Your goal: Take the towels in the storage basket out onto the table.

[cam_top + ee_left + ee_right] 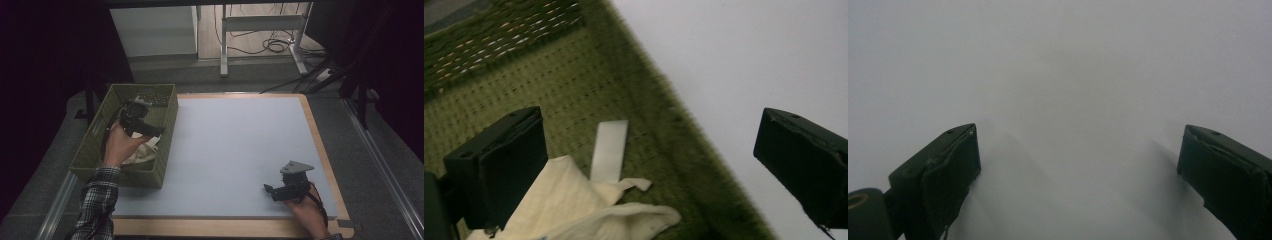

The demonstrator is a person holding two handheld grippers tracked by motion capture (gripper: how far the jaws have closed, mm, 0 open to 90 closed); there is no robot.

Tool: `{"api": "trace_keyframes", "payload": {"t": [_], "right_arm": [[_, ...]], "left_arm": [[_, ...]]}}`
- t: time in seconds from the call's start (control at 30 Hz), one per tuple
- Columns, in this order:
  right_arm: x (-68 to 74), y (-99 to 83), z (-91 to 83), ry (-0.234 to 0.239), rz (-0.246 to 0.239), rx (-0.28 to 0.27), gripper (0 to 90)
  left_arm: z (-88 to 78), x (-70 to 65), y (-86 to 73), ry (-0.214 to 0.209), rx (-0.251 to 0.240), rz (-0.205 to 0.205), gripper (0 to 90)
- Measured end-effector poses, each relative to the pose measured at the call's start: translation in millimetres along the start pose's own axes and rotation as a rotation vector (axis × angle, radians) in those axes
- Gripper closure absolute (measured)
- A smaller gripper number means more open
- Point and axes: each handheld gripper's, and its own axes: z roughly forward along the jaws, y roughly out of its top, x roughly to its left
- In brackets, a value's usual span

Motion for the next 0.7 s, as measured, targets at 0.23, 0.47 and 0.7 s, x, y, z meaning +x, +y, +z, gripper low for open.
{"api": "trace_keyframes", "payload": {"t": [0.23, 0.47, 0.7], "right_arm": [[-0.1, 0.0, 0.0, 0.001, 0.001, 0.001, 3.7], [-0.2, 0.1, 0.1, 0.002, 0.002, 0.001, 3.7], [-0.1, 0.0, 0.1, 0.002, 0.002, 0.0, 3.7]], "left_arm": [[8.1, 26.2, -17.2, 0.041, 0.033, -0.042, 0.7], [26.4, 47.0, -34.2, 0.028, 0.115, -0.088, 0.3], [48.6, 61.3, -46.7, -0.012, 0.233, -0.124, 0.3]]}}
